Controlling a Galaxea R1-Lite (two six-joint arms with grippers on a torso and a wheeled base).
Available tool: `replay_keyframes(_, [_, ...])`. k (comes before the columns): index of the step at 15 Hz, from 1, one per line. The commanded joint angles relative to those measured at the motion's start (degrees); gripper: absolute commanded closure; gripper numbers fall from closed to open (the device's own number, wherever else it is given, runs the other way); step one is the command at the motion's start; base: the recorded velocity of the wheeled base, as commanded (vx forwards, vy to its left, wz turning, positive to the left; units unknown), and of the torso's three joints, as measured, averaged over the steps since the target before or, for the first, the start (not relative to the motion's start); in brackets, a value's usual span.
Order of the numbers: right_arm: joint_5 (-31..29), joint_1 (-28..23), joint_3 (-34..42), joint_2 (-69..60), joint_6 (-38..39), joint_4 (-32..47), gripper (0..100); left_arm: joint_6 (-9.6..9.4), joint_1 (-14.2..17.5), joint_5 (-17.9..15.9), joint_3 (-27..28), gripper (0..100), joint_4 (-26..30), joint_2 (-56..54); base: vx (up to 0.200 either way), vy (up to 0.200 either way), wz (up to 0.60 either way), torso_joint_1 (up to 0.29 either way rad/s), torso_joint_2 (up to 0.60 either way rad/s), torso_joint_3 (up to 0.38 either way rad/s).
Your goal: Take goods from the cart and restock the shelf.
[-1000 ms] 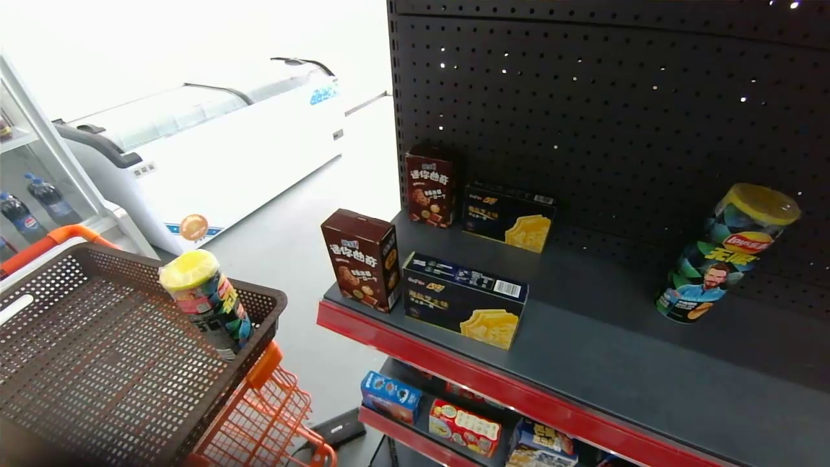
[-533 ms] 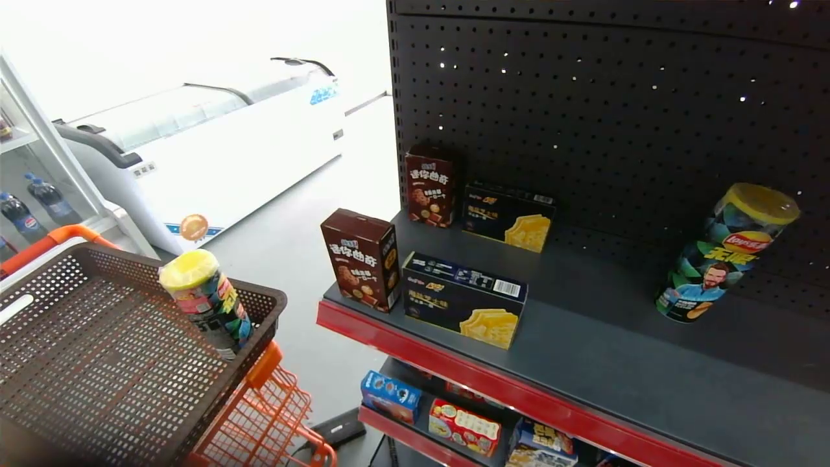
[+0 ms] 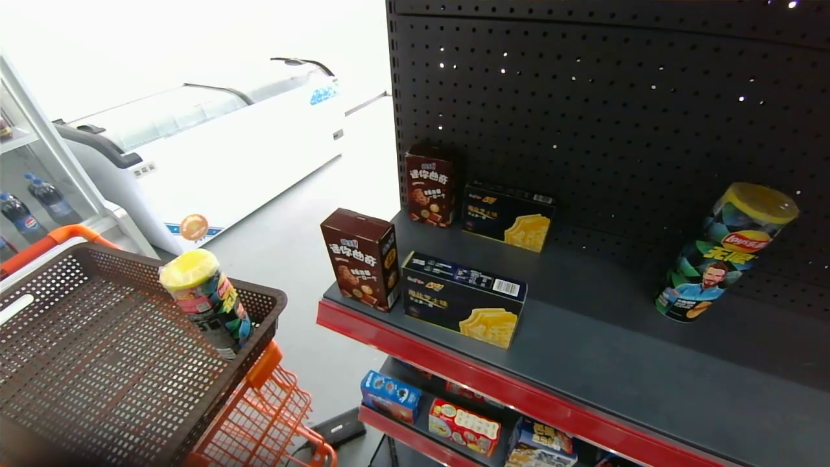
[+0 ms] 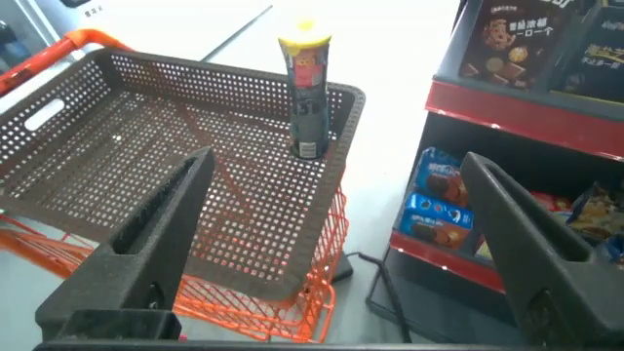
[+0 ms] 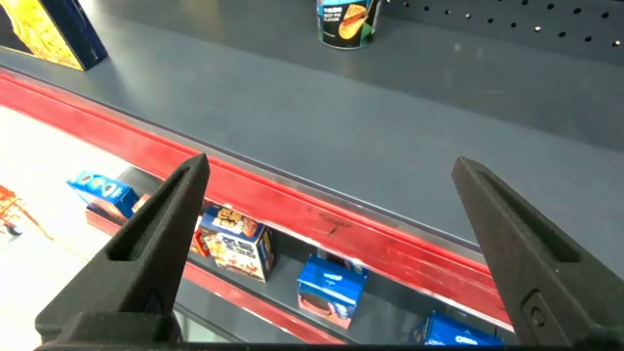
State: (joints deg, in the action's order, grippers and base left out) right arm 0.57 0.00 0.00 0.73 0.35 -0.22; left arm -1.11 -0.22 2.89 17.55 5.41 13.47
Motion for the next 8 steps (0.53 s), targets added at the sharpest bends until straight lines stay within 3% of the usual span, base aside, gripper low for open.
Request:
replay_keyframes(1, [0.0, 0.0, 0.0, 0.0, 0.0, 0.0, 0, -0.74, 0.2, 1.2, 9.3, 0, -2.3, 22.2, 0.0, 0.0, 0.0, 0.0, 0.0, 0.0])
replay_keyframes(6, [0.0, 0.0, 0.0, 0.1, 0.0, 0.0, 0, -0.3, 1.8, 1.9, 9.5, 0, -6.9, 36.0, 0.0, 0.0, 0.0, 0.0, 0.0, 0.0])
replay_keyframes(7, [0.0, 0.0, 0.0, 0.0, 0.0, 0.0, 0, 0.05, 8.6, 0.7, 9.8, 0, -7.4, 41.5, 0.0, 0.0, 0.0, 0.0, 0.0, 0.0])
replay_keyframes(8, [0.0, 0.0, 0.0, 0.0, 0.0, 0.0, 0, -0.38, 12.9, -2.6, 9.3, 0, -9.0, 45.8, 0.0, 0.0, 0.0, 0.0, 0.0, 0.0])
